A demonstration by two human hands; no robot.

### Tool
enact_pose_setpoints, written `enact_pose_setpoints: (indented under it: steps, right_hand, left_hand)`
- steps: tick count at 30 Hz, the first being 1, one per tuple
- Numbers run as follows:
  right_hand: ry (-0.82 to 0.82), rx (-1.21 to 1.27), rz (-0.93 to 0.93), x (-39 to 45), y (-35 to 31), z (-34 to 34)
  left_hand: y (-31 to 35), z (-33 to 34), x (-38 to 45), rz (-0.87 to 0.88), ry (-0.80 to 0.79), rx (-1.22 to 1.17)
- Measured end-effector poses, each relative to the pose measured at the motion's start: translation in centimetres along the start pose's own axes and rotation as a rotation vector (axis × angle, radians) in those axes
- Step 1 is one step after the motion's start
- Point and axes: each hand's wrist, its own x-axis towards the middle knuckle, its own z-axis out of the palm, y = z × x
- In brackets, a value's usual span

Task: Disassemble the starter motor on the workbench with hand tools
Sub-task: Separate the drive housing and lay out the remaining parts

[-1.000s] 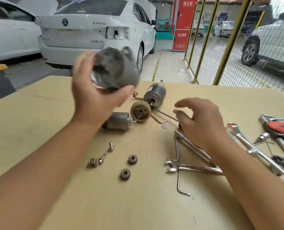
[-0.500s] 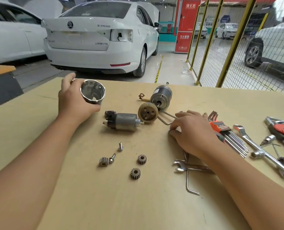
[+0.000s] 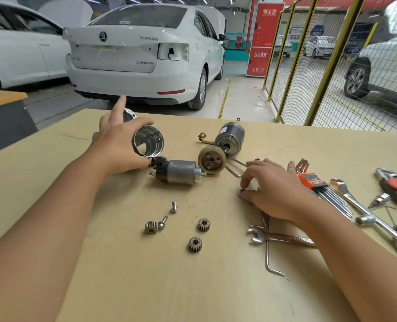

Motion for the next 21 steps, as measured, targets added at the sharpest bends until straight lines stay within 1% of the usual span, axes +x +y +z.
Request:
enact_pose_setpoints:
  steps: [2, 5, 7, 9, 10, 11, 12, 15, 16, 18, 21]
  right_hand:
    - [0.019, 0.015, -0.034, -0.1, 0.1, 0.0]
    - [0.03, 0.039, -0.087, -0.2, 0.4, 0.0]
    - [0.03, 0.062, -0.159, -0.1, 0.6, -0.1]
    - [0.045, 0.098, -0.265, -0.1, 0.7, -0.4]
    - [0.06, 0.113, -0.3, -0.1, 0.8, -0.5]
    - [0.074, 0.117, -0.313, -0.2, 0.7, -0.6]
    - [0.083, 0.117, -0.312, -0.3, 0.7, -0.6]
    - [0.125, 0.176, -0.325, -0.6, 0.5, -0.4]
    - [0.159, 0.23, -0.33, -0.7, 0.5, -0.4]
    - [0.266, 0.362, -0.31, -0.7, 0.4, -0.3]
    - [0.441, 0.552, -0.243, -0.8, 0.3, -0.2]
  left_hand:
    - [0.6, -0.6, -0.2, 0.068, 0.014, 0.006]
    - [2.2, -1.0, -0.4, 0.154, 0.126, 0.003]
    - [3.8, -0.7, -0.8, 0.26, 0.26, -0.017]
    - [5.9, 0.3, -1.4, 0.371, 0.456, -0.041]
    - [7.1, 0.9, -1.7, 0.407, 0.515, -0.047]
    - [8.5, 1.6, -2.0, 0.428, 0.516, -0.032]
    - [9.7, 2.4, -2.3, 0.429, 0.452, 0.017]
    - [12.3, 5.1, -2.4, 0.345, 0.119, 0.292]
    - [12.6, 5.9, -2.3, 0.32, 0.041, 0.36]
    - [12.9, 7.0, -1.9, 0.29, -0.046, 0.419]
    - [12.9, 7.7, -1.5, 0.259, -0.081, 0.349]
